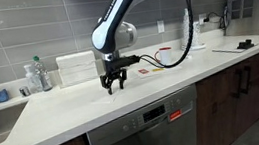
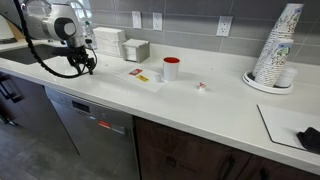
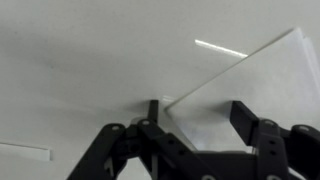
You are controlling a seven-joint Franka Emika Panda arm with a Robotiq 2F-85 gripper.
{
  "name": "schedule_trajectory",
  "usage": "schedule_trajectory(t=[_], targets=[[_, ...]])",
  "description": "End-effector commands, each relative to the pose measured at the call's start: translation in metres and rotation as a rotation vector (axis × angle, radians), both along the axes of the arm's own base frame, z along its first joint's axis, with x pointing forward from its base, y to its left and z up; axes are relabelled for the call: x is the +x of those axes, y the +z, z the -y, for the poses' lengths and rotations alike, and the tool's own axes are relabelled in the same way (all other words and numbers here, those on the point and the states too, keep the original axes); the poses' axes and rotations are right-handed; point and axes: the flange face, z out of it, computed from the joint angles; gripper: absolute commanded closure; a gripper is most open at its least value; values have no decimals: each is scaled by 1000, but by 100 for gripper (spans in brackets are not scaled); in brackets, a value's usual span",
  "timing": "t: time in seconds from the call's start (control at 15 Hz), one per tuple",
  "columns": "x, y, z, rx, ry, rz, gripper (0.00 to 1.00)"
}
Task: Move one napkin from the left to the right
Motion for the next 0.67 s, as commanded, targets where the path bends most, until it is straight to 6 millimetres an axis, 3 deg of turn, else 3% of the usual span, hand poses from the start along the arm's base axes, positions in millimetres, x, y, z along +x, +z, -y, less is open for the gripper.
schedule_trajectory(t=[0.0, 0.13, 0.2, 0.33, 0.53, 0.6], targets=[[5, -1, -6, -27, 41, -15, 38], [4, 4, -9, -28, 55, -14, 45], [4, 6, -11, -29, 61, -13, 60], [3, 11, -15, -33, 74, -22, 68], [1, 17, -21, -42, 85, -33, 95], [0, 20, -23, -42, 85, -37, 97]])
